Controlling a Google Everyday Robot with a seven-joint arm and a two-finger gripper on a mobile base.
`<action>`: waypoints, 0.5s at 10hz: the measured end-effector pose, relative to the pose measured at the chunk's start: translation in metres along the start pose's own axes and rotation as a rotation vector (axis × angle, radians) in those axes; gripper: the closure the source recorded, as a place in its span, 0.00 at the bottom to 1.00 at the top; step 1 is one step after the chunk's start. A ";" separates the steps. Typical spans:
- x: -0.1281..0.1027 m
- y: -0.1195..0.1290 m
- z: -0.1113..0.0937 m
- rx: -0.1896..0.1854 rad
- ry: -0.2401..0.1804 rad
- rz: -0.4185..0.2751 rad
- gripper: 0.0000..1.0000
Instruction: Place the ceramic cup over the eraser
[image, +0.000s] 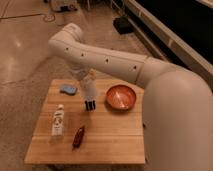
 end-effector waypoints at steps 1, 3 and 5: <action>0.003 -0.002 -0.001 0.001 0.011 0.003 0.86; -0.002 0.005 -0.002 0.001 0.032 0.019 0.86; 0.004 0.004 0.003 0.005 0.054 0.020 0.86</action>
